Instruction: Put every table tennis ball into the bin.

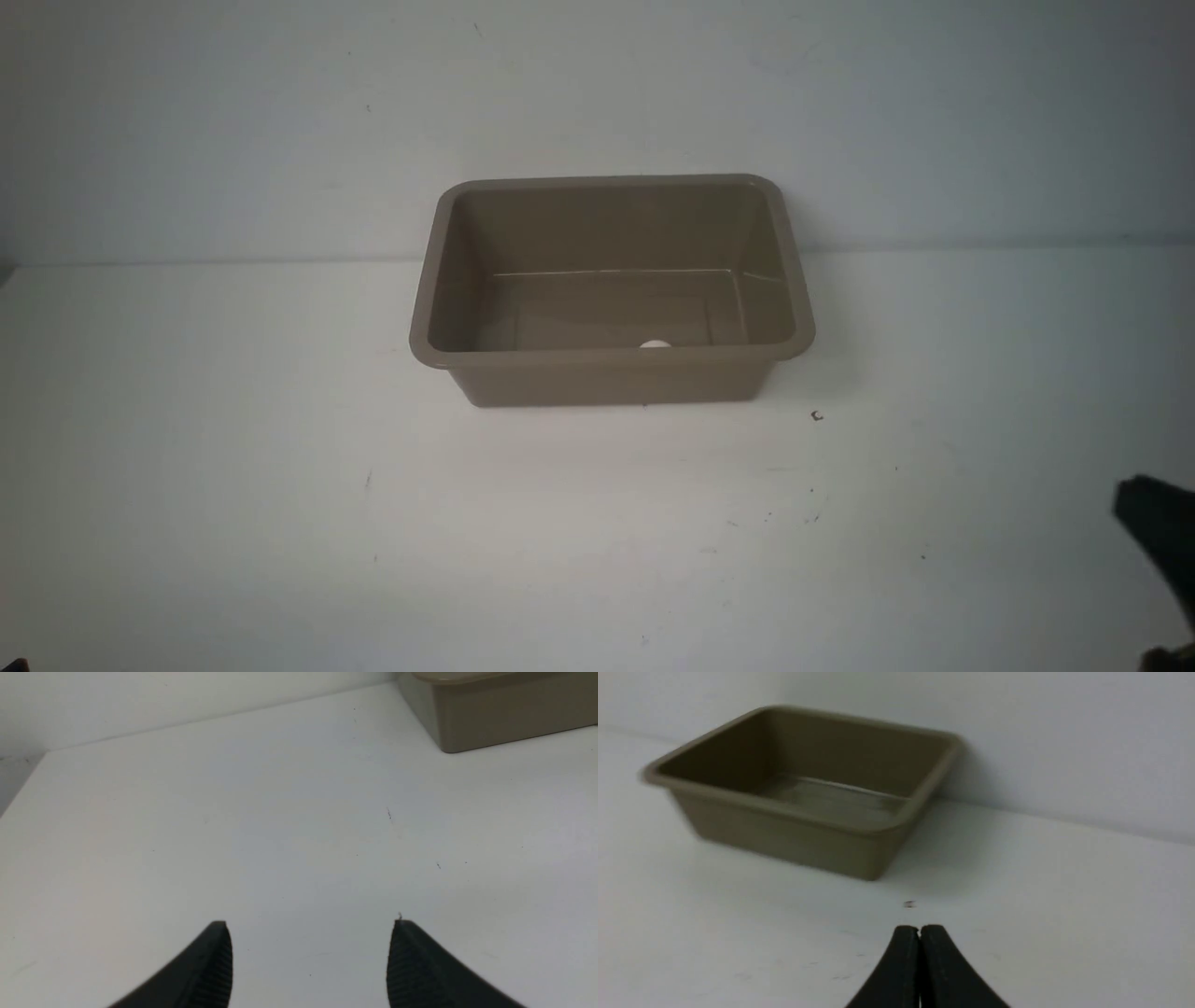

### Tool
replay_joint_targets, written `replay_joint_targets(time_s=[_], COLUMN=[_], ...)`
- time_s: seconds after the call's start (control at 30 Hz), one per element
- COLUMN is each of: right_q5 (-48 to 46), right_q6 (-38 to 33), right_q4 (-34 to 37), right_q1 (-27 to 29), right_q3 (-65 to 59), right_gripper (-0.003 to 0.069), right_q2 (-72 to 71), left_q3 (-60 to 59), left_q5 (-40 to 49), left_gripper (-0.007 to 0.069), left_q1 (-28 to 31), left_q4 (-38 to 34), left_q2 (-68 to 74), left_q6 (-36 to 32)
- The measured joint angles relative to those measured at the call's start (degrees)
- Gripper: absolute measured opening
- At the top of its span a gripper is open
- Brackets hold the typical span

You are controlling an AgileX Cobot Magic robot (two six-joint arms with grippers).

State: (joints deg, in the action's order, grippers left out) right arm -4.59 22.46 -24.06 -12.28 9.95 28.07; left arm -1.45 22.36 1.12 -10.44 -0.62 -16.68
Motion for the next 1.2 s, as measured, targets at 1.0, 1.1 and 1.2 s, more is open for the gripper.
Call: replay_joint_targets(time_s=[1.0, 1.1, 1.2], right_q5=[-16.05, -16.29, -16.37], right_q6=[4.82, 4.82, 4.82], right_q4=[2.28, 2.33, 2.33], right_q1=[17.47, 17.47, 17.47], right_q3=[-11.54, -11.54, -11.54], right_gripper=[-0.0013, -0.0013, -0.0013], right_q2=[-28.76, -28.76, -28.76], left_q3=[0.0, 0.0, 0.0], left_q5=[0.0, 0.0, 0.0], left_gripper=[0.0405, 0.0405, 0.0405], left_q1=[0.0, 0.0, 0.0], left_q4=[0.0, 0.0, 0.0], left_q2=[0.0, 0.0, 0.0], left_q6=[0.0, 0.0, 0.0])
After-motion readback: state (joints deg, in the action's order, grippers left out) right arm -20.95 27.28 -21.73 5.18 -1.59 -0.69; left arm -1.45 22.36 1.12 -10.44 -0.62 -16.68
